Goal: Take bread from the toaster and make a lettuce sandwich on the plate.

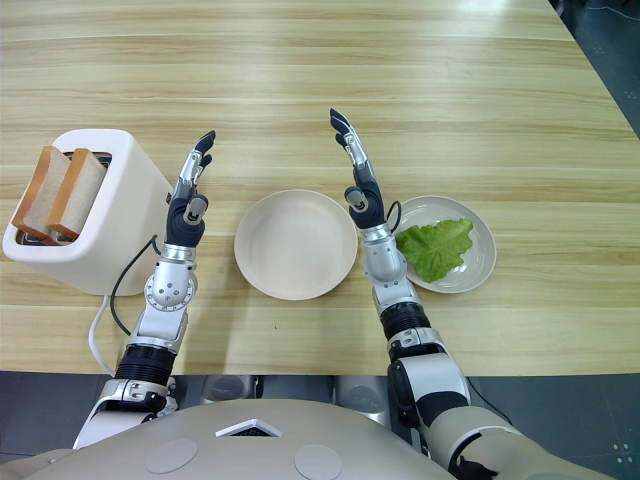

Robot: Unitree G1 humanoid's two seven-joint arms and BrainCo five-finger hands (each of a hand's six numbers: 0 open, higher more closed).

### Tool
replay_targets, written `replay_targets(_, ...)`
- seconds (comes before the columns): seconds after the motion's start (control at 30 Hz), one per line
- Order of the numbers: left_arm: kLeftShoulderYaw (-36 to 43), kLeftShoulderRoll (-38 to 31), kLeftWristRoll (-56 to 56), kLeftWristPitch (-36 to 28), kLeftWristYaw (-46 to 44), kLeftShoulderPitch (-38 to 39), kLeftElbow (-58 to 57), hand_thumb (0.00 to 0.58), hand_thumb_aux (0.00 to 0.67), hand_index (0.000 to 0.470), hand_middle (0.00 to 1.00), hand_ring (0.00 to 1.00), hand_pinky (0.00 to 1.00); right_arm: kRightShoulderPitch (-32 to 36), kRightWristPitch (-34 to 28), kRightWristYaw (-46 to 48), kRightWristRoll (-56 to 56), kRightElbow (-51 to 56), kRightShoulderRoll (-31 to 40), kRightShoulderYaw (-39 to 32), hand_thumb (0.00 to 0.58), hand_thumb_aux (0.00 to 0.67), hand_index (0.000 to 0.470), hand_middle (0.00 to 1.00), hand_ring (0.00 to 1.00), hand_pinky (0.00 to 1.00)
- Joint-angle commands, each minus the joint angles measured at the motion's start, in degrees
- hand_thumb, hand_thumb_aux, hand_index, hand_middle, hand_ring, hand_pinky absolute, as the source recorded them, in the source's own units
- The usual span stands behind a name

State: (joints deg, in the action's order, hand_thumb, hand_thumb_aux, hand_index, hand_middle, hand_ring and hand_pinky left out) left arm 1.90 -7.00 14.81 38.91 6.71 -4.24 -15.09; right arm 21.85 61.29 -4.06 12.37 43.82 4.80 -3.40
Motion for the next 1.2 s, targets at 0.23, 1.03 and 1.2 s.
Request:
replay_targets(0.23,-0.3,0.0,-0.8,-0.5,0.2,-0.3,-0.2,0.0,0.0,0.0,0.0,0.0,0.0,-0.4,-0.4,-0.3,-0.4,-0.2,0.1,0.3,0.0,0.0,0.0,0.0,0.0,0.0)
replay_targets(1.03,-26.7,-11.6,10.0,-33.2,-10.7,14.5,56.6,0.0,0.0,0.0,0.0,0.0,0.0,-5.6,-2.2,-3.1,3.8,-12.1,4.2,3.4,0.0,0.0,0.0,0.0,0.0,0.0)
replay_targets(1.2,-40.8,-14.1,9.5,-36.4,-10.3,20.5,57.0,0.0,0.0,0.0,0.0,0.0,0.0,-10.2,-3.9,-9.4,18.4,-21.6,16.3,11.0,0.0,0.0,0.0,0.0,0.0,0.0)
